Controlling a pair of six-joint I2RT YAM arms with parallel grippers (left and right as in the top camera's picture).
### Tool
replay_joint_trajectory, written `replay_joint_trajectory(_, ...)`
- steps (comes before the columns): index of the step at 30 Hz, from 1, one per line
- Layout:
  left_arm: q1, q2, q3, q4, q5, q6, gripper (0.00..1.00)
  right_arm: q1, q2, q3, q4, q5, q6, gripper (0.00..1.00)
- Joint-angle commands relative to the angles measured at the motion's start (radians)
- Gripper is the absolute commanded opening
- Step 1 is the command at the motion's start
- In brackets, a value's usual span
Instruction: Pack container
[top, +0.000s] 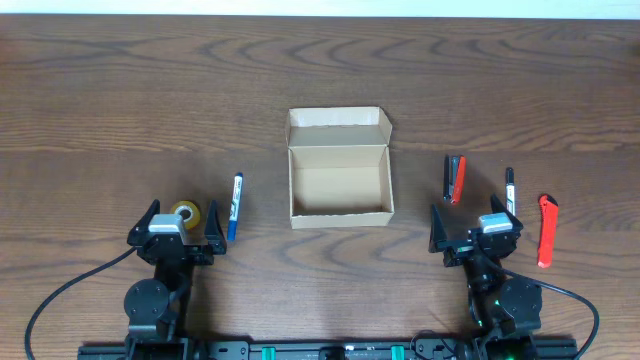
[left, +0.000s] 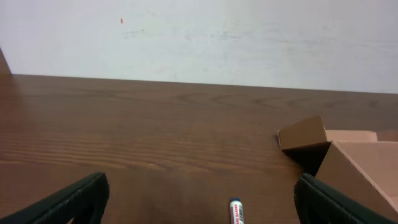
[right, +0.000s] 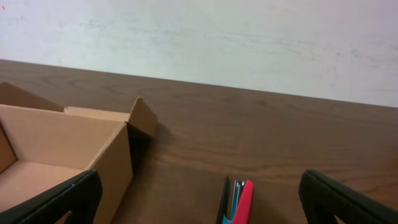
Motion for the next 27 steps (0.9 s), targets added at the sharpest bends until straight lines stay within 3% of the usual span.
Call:
replay_joint_trajectory(1,-0.004,-0.007,-0.011,-0.052,0.003,-0.003,0.95,0.005,-0.006,-0.002,-0.005,0.003,0.009,0.99)
replay_joint_trajectory(7,-0.004,-0.007,-0.011,-0.052,0.003,-0.003,0.95,0.005,-0.006,-0.002,-0.001,0.005,-0.004,0.99)
replay_joint_trajectory(12,-0.004,-0.007,-0.011,-0.052,0.004,-0.004,0.96,0.005,0.002,-0.002,0.009,-0.008,0.176,0.99)
replay_joint_trajectory(17,-0.004,-0.004,-0.011,-0.053,0.004,-0.005,0.95,0.000,0.008,0.041,0.026,0.018,0.222,0.99)
replay_joint_trajectory(22,-0.004,-0.004,-0.011,-0.053,0.003,-0.027,0.95,-0.067,0.140,0.187,-0.098,0.013,0.124,0.99)
replay_joint_trajectory(27,-0.004,-0.004,-0.011,-0.054,0.000,-0.027,0.96,-0.149,0.448,0.533,-0.370,-0.055,0.009,0.99)
